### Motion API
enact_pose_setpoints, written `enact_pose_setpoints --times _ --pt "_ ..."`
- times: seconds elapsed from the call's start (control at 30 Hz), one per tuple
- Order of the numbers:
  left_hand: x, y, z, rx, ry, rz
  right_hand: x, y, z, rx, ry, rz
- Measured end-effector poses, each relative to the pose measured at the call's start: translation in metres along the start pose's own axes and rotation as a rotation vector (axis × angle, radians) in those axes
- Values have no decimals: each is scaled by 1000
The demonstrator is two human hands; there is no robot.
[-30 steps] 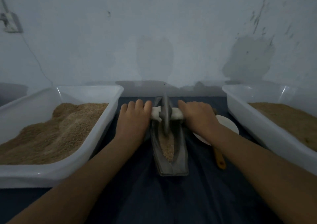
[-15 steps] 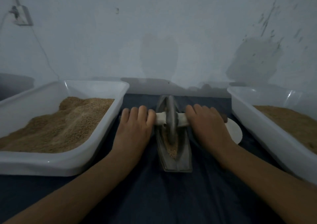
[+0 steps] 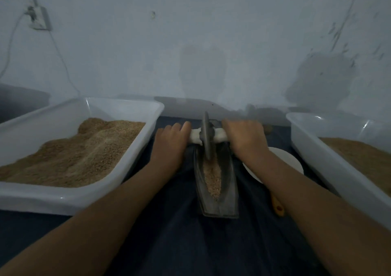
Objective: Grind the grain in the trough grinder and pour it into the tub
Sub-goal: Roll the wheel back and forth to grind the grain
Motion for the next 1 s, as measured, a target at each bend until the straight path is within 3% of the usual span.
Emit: enact_pose_setpoints --times 0.07,0.17,0.33,0.5,0.6,0.7,0.87,1.0 --pt "8 16 3 -93 -12 -6 6 29 2 22 -18 101" --pt "23 38 13 -215 -57 50 2 64 5 81 -4 112" --pt "19 37 13 -192 -104 32 1 66 8 57 11 218" --pt "2 -18 4 -28 -50 -2 -17 -12 13 48 -28 -124" --pt "-6 -33 0 24 20 -1 -23 -37 11 59 -45 -178" --pt "-2 -19 0 0 12 14 -19 -18 9 22 -34 -118" --pt "19 27 8 -148 -36 3 3 51 5 45 -24 142" --pt "34 54 14 -232 -133 40 14 78 5 40 6 222"
Point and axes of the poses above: each hand's wrist, its own y-axis away from the middle knuckle, its own x-axis out of the back of the hand, z = x × y, the point moved 3 cm from there along -y, towards the middle knuckle, and after that the axes turned 13 degrees about y, right-handed, at the moved point
